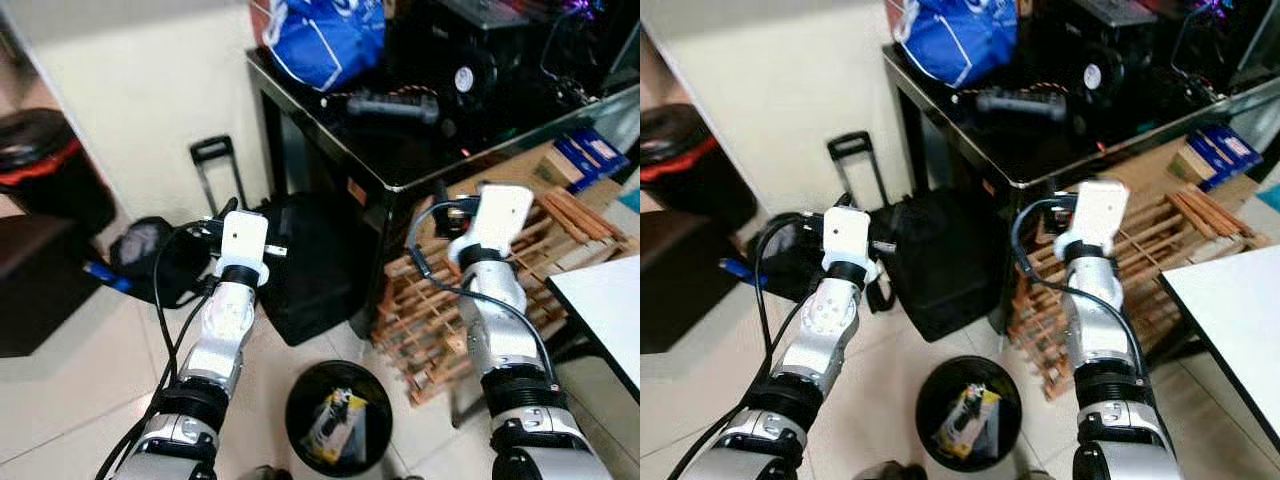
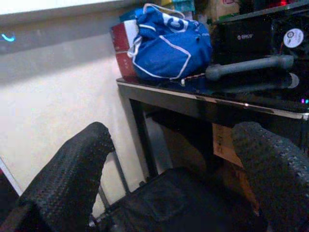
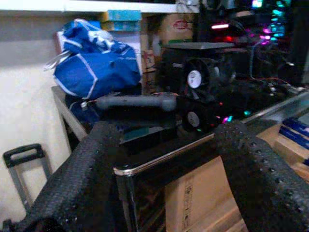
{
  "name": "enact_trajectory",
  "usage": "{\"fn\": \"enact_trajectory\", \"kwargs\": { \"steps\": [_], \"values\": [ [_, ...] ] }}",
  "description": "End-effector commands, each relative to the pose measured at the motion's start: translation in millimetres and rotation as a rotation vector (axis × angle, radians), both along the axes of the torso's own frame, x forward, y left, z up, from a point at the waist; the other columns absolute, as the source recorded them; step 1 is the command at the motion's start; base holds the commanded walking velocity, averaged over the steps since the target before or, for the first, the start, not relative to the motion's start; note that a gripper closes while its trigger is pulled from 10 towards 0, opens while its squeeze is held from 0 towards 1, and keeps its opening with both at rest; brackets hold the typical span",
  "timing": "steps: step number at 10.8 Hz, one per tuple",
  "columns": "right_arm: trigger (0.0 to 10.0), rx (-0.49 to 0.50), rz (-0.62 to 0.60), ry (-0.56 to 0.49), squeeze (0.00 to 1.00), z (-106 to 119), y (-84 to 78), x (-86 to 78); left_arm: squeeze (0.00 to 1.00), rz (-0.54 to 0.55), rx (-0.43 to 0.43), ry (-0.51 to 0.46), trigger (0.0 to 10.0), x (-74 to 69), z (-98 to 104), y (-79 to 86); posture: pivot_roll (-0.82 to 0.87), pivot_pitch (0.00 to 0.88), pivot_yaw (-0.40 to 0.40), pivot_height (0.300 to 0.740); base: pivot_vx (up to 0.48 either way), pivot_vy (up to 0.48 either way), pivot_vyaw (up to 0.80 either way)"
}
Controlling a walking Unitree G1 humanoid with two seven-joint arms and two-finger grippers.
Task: Picking trash to rubbish bin
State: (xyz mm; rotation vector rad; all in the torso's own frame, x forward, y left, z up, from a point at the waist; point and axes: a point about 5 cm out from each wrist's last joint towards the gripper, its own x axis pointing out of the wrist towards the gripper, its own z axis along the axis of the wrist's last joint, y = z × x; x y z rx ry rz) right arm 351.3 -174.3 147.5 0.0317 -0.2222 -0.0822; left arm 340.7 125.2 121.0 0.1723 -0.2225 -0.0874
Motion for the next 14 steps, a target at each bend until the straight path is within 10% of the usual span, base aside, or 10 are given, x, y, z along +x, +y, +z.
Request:
{"fn": "enact_trajectory", "kwargs": {
  "steps": [1, 10, 11, 12, 14],
  "values": [
    [10.0, 0.03, -0.03, 0.023, 1.0, -3, -1.6, 1.3, 1.0, -0.009, 0.006, 0.006, 10.0, -0.7, 1, 1.7, -0.07, 0.003, 0.093, 0.74, 0.0, 0.0, 0.0],
    [10.0, 0.009, 0.017, 0.02, 1.0, 3, 11.7, 5.9, 1.0, -0.045, -0.018, 0.029, 10.0, 2.7, 5, -12.6, -0.06, 0.044, 0.078, 0.74, 0.0, 0.0, 0.0],
    [10.0, -0.001, 0.016, 0.037, 0.43, 0, 12.2, 6.5, 0.0, -0.043, -0.007, 0.038, 10.0, 2.6, 3, -13.6, -0.05, 0.046, 0.075, 0.74, 0.0, 0.0, 0.0],
    [10.0, 0.0, 0.028, 0.044, 0.0, 0, 13.8, 6.8, 0.0, -0.042, -0.017, 0.043, 10.0, 2.5, 2, -14.1, -0.05, 0.047, 0.074, 0.74, 0.0, 0.0, 0.0],
    [10.0, -0.003, 0.05, 0.048, 0.0, -1, 16.6, 6.5, 0.0, -0.035, -0.027, 0.044, 10.0, 2.5, 2, -14.0, -0.06, 0.055, 0.073, 0.74, 0.0, 0.0, 0.0]
  ]
}}
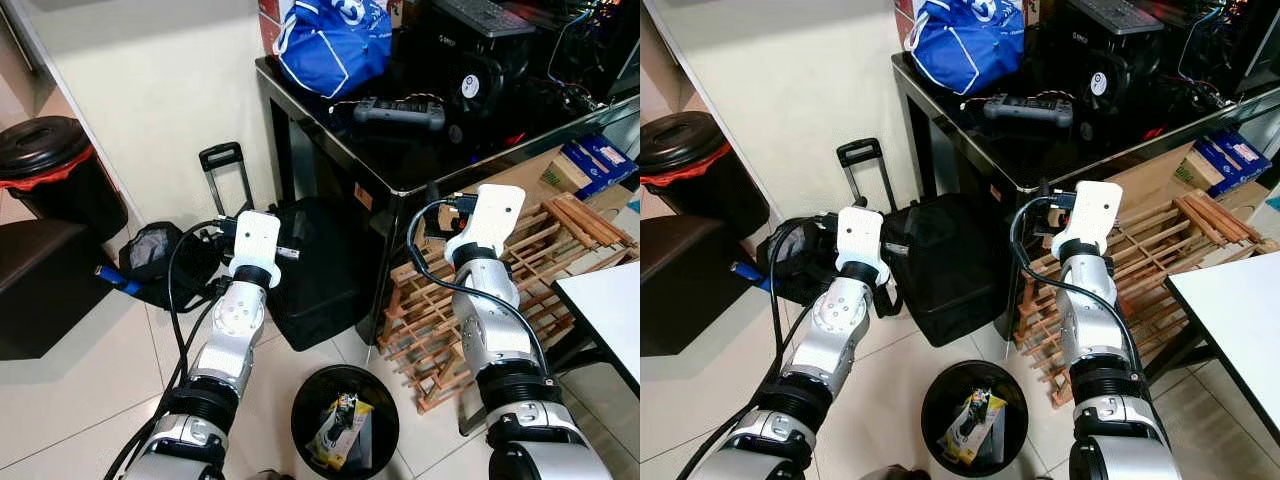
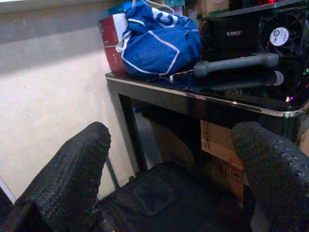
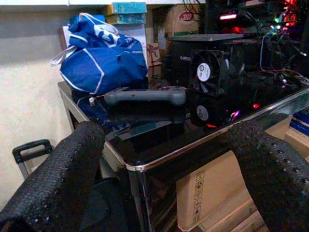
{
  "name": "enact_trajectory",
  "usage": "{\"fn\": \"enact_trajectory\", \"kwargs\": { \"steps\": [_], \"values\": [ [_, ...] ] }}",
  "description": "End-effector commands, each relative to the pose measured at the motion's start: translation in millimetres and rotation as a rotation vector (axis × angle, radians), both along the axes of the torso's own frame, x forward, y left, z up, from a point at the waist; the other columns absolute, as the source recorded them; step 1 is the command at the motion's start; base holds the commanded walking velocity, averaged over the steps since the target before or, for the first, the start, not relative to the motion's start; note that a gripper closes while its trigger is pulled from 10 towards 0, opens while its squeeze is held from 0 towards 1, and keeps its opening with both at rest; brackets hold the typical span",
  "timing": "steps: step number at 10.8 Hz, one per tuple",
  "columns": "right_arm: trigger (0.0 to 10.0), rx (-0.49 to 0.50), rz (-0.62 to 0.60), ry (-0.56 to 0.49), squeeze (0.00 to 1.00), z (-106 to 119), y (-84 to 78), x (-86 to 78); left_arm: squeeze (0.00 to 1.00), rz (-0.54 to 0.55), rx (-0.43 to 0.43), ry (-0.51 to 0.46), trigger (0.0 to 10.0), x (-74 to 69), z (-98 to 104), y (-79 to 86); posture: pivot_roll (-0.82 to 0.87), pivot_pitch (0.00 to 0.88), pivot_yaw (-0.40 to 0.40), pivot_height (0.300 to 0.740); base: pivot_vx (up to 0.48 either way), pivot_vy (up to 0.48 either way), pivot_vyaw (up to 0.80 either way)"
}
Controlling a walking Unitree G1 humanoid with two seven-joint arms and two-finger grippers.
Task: Picking trash to rubbish bin
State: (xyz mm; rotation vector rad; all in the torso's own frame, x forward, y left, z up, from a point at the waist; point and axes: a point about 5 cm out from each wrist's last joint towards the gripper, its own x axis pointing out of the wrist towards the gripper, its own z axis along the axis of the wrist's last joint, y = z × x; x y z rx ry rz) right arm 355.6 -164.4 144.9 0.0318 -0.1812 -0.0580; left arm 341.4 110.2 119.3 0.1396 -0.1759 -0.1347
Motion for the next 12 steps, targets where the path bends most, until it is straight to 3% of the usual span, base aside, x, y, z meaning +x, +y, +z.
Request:
{"fn": "enact_trajectory", "kwargs": {
  "steps": [1, 12],
  "values": [
    [10.0, -0.004, 0.024, 0.009, 0.0, 1.4, 6.7, 2.0, 0.0, 0.011, -0.002, -0.007, 10.0, 2.0, 4.2, 1.1, -0.06, 0.055, 0.074, 0.74, 0.0, 0.0, 0.0],
    [10.0, -0.018, 0.03, 0.03, 0.0, -1.2, 7.2, 2.1, 0.0, -0.001, -0.015, 0.0, 10.0, 1.4, 3.4, -3.2, -0.06, 0.058, 0.073, 0.74, 0.0, 0.0, 0.0]
  ]
}}
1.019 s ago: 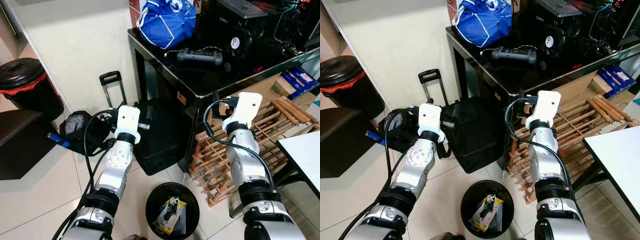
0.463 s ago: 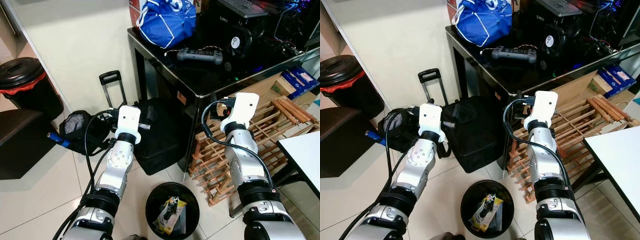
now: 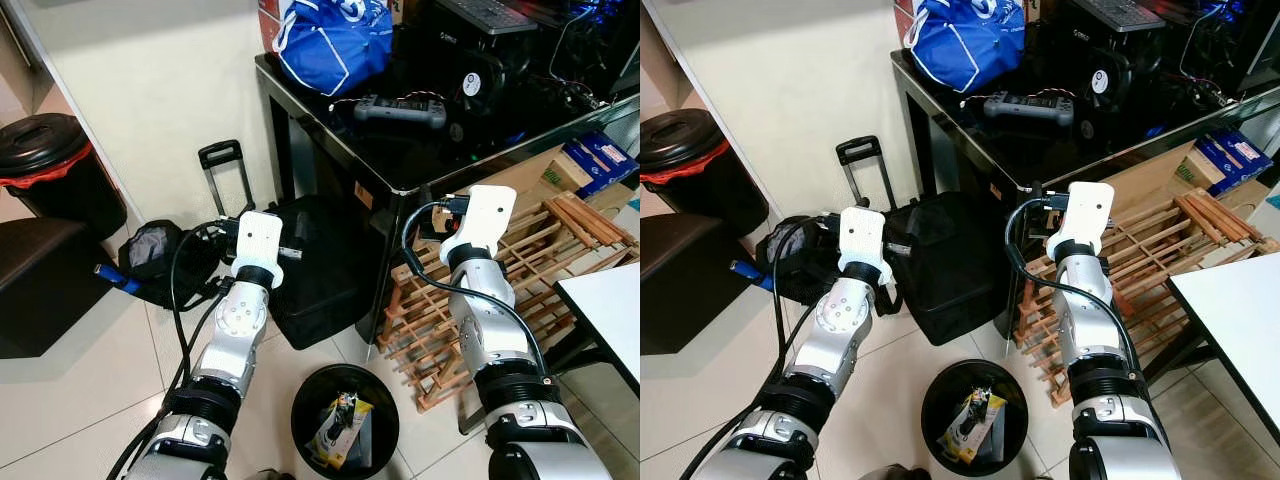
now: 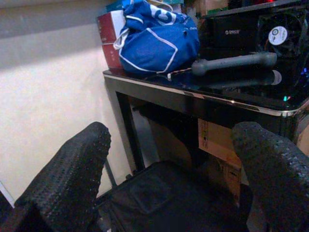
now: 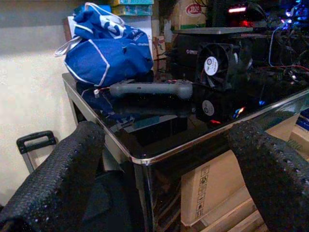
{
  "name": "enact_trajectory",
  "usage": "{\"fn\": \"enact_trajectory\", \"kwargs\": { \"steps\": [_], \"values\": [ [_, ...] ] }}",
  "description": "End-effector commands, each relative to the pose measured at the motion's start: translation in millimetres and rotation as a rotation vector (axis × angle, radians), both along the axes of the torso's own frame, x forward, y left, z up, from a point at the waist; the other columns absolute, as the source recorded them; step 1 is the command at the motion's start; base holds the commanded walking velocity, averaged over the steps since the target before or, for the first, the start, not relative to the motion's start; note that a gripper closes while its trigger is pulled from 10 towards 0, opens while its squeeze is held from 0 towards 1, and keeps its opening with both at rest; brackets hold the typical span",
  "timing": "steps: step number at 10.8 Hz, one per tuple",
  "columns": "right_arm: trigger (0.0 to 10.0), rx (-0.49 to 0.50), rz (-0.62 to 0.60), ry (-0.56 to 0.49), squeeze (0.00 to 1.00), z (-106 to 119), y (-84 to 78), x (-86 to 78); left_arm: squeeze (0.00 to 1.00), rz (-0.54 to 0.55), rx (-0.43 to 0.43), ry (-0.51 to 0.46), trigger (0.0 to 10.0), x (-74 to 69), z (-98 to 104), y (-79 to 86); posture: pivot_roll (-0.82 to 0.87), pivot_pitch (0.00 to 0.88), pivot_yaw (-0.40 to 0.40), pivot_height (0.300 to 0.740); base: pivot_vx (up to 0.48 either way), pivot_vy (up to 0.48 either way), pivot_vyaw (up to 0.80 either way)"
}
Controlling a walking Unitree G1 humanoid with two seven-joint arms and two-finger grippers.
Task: Picking trash to rubbish bin
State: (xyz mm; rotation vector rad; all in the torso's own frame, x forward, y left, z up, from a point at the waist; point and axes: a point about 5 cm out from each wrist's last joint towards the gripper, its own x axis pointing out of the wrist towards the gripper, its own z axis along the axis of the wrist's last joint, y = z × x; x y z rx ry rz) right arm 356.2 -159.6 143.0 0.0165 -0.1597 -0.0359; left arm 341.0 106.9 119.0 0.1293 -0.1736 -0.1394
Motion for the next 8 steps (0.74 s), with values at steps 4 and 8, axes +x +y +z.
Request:
{"fn": "enact_trajectory", "kwargs": {
  "steps": [4, 8],
  "values": [
    [10.0, 0.001, 0.012, 0.01, 0.0, -0.4, 3.0, 0.8, 0.0, 0.001, -0.011, -0.002, 10.0, 1.0, 3.2, -0.4, -0.06, 0.056, 0.073, 0.74, 0.0, 0.0, 0.0],
    [10.0, 0.002, 0.014, 0.009, 0.0, 0.0, 3.4, 1.5, 0.0, -0.003, -0.014, -0.005, 10.0, 1.8, 4.1, -1.8, -0.06, 0.037, 0.075, 0.74, 0.0, 0.0, 0.0]
  ]
}}
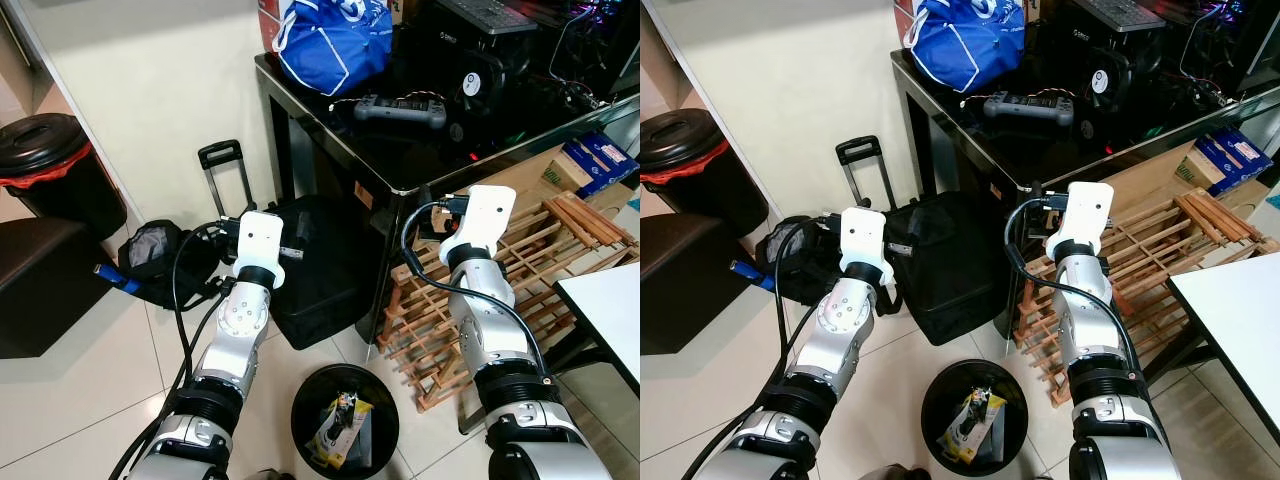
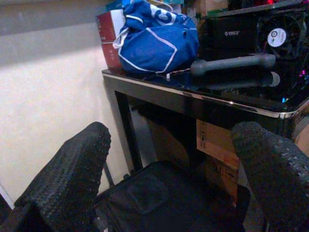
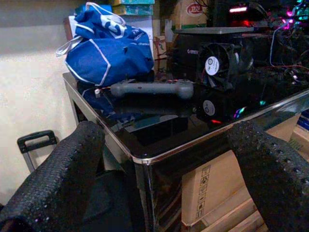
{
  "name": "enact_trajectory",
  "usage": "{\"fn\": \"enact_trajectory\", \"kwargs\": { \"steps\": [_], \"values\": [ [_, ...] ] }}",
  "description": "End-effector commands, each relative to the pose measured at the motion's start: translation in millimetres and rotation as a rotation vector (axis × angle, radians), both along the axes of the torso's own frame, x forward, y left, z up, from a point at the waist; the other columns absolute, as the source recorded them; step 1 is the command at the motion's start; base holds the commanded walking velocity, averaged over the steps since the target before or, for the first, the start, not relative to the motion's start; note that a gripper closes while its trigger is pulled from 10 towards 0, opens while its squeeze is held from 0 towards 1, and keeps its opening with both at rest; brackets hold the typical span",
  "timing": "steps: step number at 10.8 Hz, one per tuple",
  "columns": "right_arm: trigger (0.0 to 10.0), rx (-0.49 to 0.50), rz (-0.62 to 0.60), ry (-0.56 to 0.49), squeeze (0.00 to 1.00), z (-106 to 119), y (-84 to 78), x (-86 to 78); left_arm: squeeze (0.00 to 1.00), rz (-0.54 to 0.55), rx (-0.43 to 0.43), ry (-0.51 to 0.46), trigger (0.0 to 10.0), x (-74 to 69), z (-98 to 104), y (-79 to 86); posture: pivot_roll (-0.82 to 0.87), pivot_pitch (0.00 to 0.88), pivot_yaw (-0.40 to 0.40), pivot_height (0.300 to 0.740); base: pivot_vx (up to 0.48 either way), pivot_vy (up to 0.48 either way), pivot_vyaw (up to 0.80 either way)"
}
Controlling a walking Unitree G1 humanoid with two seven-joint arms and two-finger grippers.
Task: Picking trash to rubbish bin
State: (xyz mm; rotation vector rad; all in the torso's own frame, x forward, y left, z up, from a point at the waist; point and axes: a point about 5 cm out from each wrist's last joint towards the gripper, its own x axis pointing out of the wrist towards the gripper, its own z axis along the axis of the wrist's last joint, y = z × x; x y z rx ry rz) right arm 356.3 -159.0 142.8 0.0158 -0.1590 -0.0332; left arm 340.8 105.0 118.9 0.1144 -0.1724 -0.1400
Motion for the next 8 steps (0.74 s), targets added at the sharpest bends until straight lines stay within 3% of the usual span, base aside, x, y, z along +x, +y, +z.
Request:
{"fn": "enact_trajectory", "kwargs": {
  "steps": [1, 8],
  "values": [
    [10.0, 0.003, 0.012, 0.007, 0.0, 0.3, 2.9, 1.7, 0.0, -0.002, -0.001, -0.008, 10.0, 2.2, 4.5, 0.0, -0.06, 0.036, 0.075, 0.74, 0.0, 0.0, 0.0],
    [10.0, 0.005, 0.019, 0.007, 0.0, 0.2, 4.1, 2.1, 0.0, -0.007, -0.008, -0.009, 10.0, 2.6, 5.4, -1.1, -0.06, 0.044, 0.073, 0.74, -0.035, 0.0, 0.0]
  ]
}}
